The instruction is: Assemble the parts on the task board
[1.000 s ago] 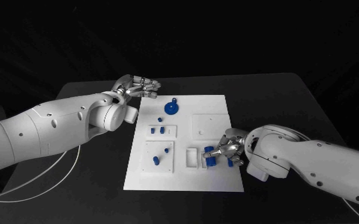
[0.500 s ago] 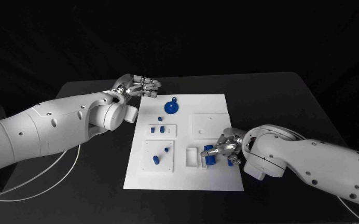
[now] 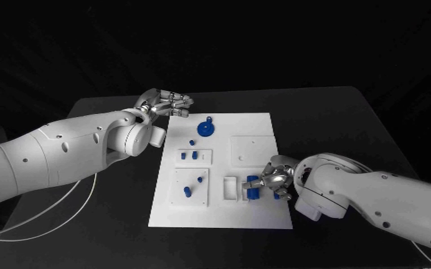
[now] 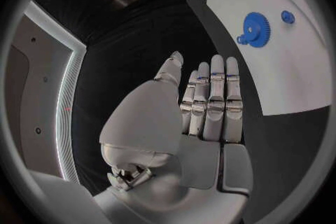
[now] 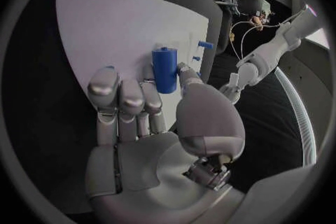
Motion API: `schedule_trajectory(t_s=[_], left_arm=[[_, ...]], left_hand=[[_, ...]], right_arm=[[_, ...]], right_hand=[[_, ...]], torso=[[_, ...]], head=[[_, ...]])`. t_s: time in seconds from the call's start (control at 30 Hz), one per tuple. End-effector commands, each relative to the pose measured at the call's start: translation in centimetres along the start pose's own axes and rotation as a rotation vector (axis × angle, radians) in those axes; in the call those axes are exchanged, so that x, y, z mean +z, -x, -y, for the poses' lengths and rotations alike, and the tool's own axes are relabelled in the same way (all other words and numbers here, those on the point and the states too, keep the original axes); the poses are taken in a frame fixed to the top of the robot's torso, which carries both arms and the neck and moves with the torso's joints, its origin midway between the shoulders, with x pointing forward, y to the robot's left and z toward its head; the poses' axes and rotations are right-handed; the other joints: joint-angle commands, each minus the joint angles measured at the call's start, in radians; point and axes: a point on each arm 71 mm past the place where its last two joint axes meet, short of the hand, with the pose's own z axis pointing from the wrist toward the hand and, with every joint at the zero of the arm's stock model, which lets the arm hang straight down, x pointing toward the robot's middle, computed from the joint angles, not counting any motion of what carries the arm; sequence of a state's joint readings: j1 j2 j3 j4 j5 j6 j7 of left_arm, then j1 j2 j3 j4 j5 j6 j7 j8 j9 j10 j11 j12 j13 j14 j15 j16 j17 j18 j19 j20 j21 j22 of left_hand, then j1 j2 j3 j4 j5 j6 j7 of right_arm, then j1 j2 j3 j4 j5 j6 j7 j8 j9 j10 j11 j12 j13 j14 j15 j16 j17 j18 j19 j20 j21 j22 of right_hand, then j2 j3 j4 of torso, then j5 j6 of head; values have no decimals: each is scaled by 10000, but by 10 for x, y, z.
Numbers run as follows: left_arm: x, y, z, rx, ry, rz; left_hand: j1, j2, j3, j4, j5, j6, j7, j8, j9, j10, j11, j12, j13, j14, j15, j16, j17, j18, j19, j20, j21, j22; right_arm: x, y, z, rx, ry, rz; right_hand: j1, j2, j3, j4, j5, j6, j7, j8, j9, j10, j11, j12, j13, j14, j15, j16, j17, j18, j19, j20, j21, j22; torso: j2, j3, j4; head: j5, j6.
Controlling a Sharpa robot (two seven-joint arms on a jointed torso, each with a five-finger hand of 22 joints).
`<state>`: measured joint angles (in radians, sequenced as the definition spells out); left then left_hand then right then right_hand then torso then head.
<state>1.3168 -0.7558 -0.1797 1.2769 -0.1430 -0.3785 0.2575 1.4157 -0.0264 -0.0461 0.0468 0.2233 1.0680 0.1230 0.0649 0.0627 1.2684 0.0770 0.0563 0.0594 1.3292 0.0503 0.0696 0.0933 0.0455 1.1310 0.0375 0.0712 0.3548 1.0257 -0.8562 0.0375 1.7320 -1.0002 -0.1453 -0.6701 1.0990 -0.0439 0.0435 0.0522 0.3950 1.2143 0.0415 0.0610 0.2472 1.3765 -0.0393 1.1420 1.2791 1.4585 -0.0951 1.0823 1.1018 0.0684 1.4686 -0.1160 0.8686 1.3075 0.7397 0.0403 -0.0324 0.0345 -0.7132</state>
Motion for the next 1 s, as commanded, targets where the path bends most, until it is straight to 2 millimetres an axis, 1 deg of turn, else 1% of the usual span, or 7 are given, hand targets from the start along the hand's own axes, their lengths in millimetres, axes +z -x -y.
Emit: schedule_trajectory(t_s=[0.03, 0.2, 0.37, 0.47, 0.5, 0.77, 1.0], left_arm=[[0, -2, 1, -6, -73, -134], [0, -1, 1, 0, -71, -125], [0, -1, 1, 3, -67, -124], [0, -2, 1, 3, -68, -137], [0, -2, 1, 4, -68, -139], [0, -3, 2, 3, -62, -163], [0, -3, 2, -3, -50, -186]], left_hand=[[-8, 11, -74, -11, 21, -64, 20, -23, 0, -21, 17, 23, 9, -27, 75, -4, 15, -94, 86, 16, 67, -16], [-8, 11, -74, -11, 21, -64, 20, -23, 0, -21, 17, 23, 9, -27, 75, -4, 15, -94, 86, 16, 67, -16], [-8, 11, -74, -11, 21, -64, 20, -23, 0, -21, 17, 23, 9, -27, 75, -4, 15, -94, 86, 16, 67, -16], [-8, 11, -74, -11, 21, -64, 20, -23, 0, -21, 17, 23, 9, -27, 75, -4, 15, -94, 86, 16, 67, -16], [-8, 11, -74, -11, 21, -64, 20, -23, 0, -21, 17, 23, 9, -27, 75, -4, 15, -94, 86, 16, 67, -16], [-28, 6, -105, -24, 19, -76, 25, -22, 0, -33, 24, 23, 10, -36, 80, -2, 17, -93, 87, 22, 67, -60], [-28, 6, -105, -24, 19, -76, 25, -22, 0, -33, 24, 23, 10, -36, 80, -2, 17, -93, 87, 22, 67, -60]], right_arm=[[-1, -4, 10, 252, -625, -63], [-11, 0, 5, 437, -425, -20], [-19, 8, -4, 441, -187, 125], [-22, 9, -7, 440, -98, 133], [-22, 9, -8, 442, -89, 130], [-18, 6, -20, 458, 65, -54], [-10, 0, -29, 390, 116, -299]], right_hand=[[-125, 14, 1000, -954, -44, 100, -16, 29, -1599, 52, -56, -48, -18, -7, -49, 49, -6, -78, 567, -57, 52, 1033], [-179, -11, 940, -921, -127, 116, -17, 27, -1597, 65, -59, -55, -29, -7, -55, 51, -9, -76, 564, -65, 41, 1029], [-149, 3, 840, -872, -204, 147, -21, 23, -1594, 85, -69, -62, -39, 8, -59, 73, -4, -83, 568, -73, 74, 1035], [-167, -24, 804, -851, -234, 139, -22, 26, -1597, 87, -64, -59, -36, -8, -60, 63, -9, -82, 564, -71, 65, 1031], [-165, -34, 784, -833, -236, 147, -25, 26, -1596, 89, -67, -60, -37, -9, -60, 58, -14, -82, 563, -70, 71, 1032], [-143, -56, 711, -745, -305, 154, -24, 29, -1596, 88, -62, -63, -38, -8, -57, 63, -14, -83, 561, -68, 67, 1032], [-156, -64, 636, -609, -521, 147, -18, 26, -1595, 79, -57, -77, -46, -14, -55, 57, -18, -83, 555, -65, 48, 1029]], torso=[[1, 3, 0], [3, 3, 7], [-6, -18, -16], [1, -12, 4], [4, -5, 9], [8, -8, 10], [10, -1, 18]], head=[[22, 6], [28, -10], [44, -7], [39, 0], [43, -2], [83, -38], [107, -83]])
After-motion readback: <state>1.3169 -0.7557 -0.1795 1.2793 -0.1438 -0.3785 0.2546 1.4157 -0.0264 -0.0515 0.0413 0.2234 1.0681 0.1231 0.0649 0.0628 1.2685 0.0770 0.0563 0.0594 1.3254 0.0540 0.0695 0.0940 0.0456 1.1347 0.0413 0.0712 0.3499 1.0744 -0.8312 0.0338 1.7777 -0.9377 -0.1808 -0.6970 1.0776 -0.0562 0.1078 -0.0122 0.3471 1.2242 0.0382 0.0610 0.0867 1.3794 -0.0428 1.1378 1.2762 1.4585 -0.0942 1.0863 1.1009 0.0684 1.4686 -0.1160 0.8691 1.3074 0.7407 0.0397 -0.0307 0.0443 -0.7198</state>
